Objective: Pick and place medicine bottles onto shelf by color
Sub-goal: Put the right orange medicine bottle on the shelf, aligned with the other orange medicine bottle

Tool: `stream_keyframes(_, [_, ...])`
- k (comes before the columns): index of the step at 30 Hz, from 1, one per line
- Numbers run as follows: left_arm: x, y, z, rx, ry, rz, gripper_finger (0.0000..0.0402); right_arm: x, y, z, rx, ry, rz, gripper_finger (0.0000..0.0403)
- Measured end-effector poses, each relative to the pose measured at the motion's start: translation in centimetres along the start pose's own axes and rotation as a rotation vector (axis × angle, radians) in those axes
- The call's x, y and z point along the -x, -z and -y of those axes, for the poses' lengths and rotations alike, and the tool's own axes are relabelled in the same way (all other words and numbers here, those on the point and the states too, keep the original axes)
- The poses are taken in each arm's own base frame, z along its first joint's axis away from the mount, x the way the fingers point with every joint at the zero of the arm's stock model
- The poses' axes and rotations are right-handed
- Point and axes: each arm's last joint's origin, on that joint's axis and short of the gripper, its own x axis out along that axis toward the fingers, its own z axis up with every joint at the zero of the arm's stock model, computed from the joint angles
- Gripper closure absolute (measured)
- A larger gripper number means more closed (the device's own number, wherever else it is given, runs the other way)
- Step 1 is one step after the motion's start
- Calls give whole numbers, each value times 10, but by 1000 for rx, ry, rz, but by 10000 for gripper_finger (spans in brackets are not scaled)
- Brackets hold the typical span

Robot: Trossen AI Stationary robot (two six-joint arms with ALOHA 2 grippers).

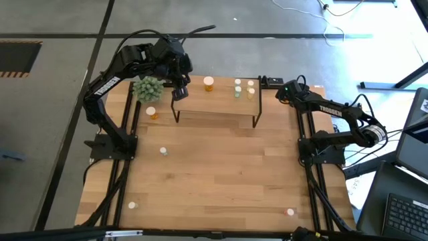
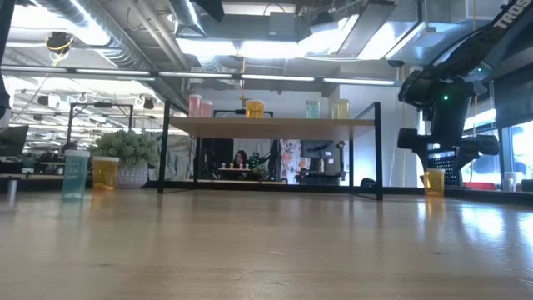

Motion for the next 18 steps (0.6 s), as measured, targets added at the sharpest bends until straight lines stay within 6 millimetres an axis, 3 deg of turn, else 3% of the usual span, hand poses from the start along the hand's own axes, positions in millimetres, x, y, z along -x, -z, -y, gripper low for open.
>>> stream_keyframes(13, [0, 0, 0, 0, 0, 0, 255, 0, 0, 0, 3, -3, -3, 128])
stream_keyframes(18, [0, 0, 0, 0, 0, 0, 255, 1, 1, -5, 15, -102, -74, 128])
